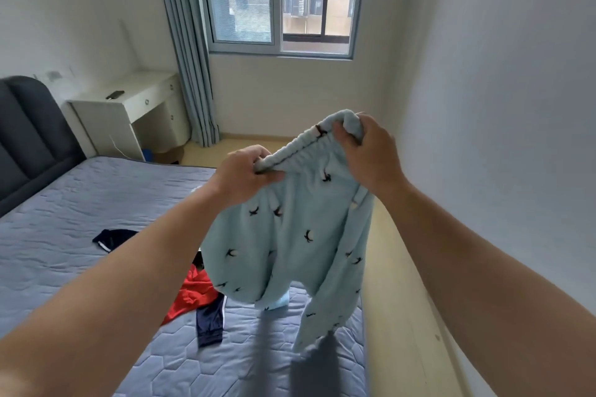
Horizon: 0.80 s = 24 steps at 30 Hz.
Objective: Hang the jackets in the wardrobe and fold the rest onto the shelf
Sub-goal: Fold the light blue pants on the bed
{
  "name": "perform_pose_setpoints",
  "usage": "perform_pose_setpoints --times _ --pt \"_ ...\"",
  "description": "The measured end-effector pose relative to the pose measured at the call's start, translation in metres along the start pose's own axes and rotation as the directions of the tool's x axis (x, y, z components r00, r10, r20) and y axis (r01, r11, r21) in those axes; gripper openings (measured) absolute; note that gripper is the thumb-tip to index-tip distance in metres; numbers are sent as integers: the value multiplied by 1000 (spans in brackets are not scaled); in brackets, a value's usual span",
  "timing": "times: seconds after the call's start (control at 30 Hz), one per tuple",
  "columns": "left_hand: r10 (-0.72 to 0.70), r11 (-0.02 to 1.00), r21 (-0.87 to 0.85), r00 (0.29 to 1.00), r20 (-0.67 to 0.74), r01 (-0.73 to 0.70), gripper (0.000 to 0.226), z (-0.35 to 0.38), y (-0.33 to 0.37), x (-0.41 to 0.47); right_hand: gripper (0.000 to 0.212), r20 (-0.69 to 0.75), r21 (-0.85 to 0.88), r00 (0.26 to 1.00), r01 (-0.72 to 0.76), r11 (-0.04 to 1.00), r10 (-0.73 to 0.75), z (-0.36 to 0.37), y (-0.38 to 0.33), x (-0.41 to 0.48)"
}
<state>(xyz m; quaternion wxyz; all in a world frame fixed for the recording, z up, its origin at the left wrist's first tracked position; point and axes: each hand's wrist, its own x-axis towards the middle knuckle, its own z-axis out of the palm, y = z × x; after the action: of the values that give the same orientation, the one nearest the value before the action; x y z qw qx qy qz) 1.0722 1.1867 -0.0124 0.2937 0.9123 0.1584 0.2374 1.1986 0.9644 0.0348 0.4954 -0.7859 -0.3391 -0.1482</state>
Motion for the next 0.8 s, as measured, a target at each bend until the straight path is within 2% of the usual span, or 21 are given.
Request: perform_pose_setpoints --times 0.1,0.27,0.43,0.53,0.63,0.73,0.8 --pt "8 1000 29 997 83 -10 26 1 -7 -9 18 -60 45 997 49 998 -47 -11 -8 15" --pt "-59 997 51 980 188 51 20 15 -25 -26 16 -124 48 991 57 997 -51 -26 -13 31" --pt "-175 983 -9 953 249 183 22 11 -21 -24 20 -173 12 984 37 999 -35 -36 -9 39" --pt "-218 947 -200 961 170 250 13 -5 -14 -14 22 -235 -20 972 -29 999 24 -47 -2 46" --pt "-234 936 -279 971 -41 214 3 -30 -5 -2 25 -308 -53 948 -103 993 82 -56 7 50" --pt "-247 927 -328 955 -161 184 16 -49 13 13 35 -330 -86 937 -152 985 116 -58 10 49" --pt "-227 921 -358 958 -177 152 17 -61 31 20 39 -329 -86 934 -174 981 137 -59 11 49"
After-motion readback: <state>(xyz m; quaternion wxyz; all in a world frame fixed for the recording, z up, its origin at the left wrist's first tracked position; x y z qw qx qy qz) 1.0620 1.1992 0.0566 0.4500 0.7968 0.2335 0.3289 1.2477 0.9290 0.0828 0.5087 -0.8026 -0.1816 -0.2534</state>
